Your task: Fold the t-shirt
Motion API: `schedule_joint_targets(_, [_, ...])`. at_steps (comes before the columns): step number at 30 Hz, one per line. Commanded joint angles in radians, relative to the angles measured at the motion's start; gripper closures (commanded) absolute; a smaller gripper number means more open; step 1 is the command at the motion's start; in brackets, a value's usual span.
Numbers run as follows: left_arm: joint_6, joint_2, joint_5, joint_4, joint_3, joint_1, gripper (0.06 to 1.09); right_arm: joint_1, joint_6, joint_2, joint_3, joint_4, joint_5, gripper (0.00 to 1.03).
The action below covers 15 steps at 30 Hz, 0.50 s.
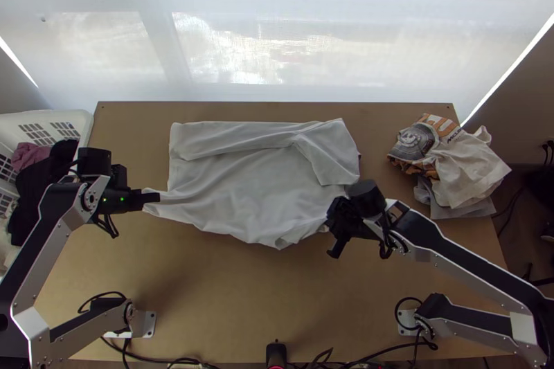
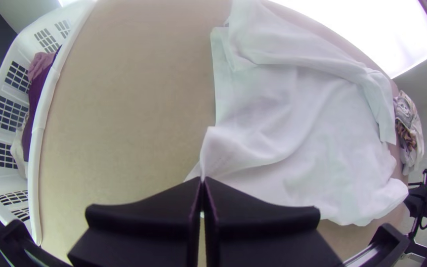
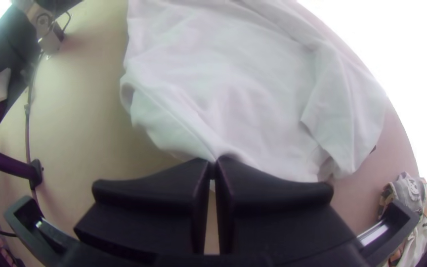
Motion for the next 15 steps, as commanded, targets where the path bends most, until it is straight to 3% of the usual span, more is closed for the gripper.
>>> schedule_joint_targets(1, [0.000,-0.007,-0.001,-0.007,0.001,0.001,1.05,-0.085,-0.027,0.030,0.078,-0.010,-0.016,1.00])
schedule_joint_targets(15, [0.004,-0.006,-0.001,-0.007,-0.002,-0.005,1.05,-0.200,-0.057,0.419,0.335,0.085,-0.031,1.00])
